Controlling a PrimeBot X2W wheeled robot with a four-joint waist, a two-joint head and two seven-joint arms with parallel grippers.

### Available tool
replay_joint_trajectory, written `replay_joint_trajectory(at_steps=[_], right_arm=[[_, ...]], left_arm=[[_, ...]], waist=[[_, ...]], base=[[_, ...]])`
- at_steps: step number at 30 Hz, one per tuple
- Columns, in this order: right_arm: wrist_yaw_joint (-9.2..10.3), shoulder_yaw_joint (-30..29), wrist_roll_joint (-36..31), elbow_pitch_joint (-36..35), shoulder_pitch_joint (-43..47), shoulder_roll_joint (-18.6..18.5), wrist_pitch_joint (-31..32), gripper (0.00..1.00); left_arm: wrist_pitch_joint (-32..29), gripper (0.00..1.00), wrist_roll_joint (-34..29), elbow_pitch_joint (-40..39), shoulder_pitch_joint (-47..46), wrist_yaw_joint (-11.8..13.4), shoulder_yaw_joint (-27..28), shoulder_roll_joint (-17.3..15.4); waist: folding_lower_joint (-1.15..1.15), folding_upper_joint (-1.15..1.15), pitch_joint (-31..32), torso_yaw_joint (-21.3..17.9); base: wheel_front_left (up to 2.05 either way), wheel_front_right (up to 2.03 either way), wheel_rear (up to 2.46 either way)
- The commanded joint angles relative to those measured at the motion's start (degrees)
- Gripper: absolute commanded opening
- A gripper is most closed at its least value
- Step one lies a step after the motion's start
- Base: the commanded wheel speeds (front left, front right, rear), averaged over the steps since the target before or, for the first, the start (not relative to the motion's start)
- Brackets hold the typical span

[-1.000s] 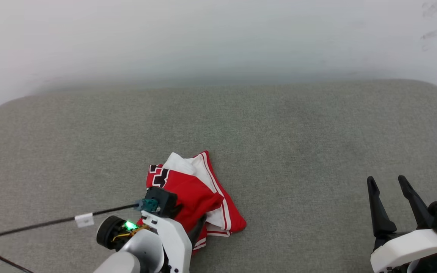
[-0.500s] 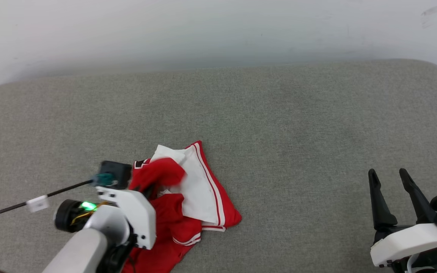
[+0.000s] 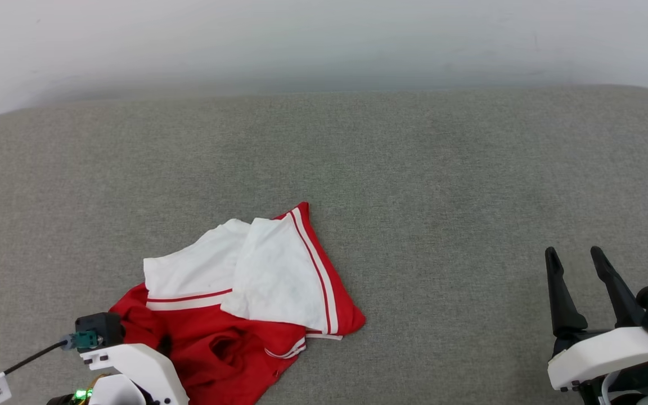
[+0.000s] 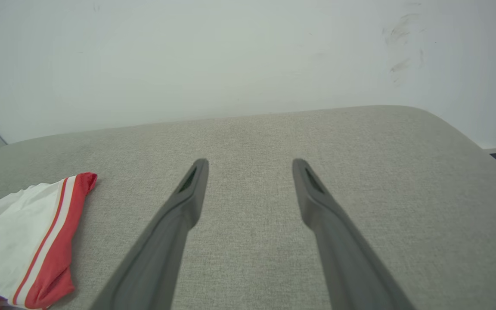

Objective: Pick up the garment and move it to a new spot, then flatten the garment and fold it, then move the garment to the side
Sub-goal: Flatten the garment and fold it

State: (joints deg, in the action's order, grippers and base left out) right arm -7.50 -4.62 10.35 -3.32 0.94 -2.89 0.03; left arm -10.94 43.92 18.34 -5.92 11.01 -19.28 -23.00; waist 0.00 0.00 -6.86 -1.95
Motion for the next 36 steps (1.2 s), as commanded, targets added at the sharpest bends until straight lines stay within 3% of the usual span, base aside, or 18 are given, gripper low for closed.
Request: replay_joint_trajectory(at_steps=[1, 10, 16, 27, 36], right_arm=[[0.02, -0.04, -0.41, 0.08, -0.75, 0.02, -0.04, 1.00], [0.02, 0.03, -0.98, 0.14, 0.48, 0.02, 0.67, 1.00], [0.02, 0.26, -1.18, -0.07, 1.29, 0.02, 1.25, 1.00], [0.02, 0.77, -1.98, -1.45, 3.30, 0.02, 2.86, 1.00], [0.01, 3.38, -4.13, 0.81, 0.08, 0.04, 5.64, 1.00]], left_arm=[[0.73, 1.00, -0.43, 0.91, 0.24, -0.40, -0.53, 0.67], [14.65, 1.00, -8.41, -2.05, -2.42, 0.05, -1.97, 0.63], [20.32, 1.00, -12.10, -5.27, -2.40, 1.00, -3.32, 1.22], [22.32, 1.00, -15.19, -13.28, 1.10, 2.60, -6.46, 1.97], [21.94, 1.00, -15.31, -16.56, 1.29, 4.25, -6.43, 2.33]], waist=[[0.00, 0.00, 0.09, 0.19], [0.00, 0.00, 2.86, 0.52], [0.00, 0.00, 4.70, 0.23], [0.00, 0.00, 7.60, -0.39], [0.00, 0.00, 5.92, 0.74]], base=[[0.00, 0.00, 0.00], [0.00, 0.00, 0.00], [0.00, 0.00, 0.00], [0.00, 0.00, 0.00], [0.00, 0.00, 0.00]])
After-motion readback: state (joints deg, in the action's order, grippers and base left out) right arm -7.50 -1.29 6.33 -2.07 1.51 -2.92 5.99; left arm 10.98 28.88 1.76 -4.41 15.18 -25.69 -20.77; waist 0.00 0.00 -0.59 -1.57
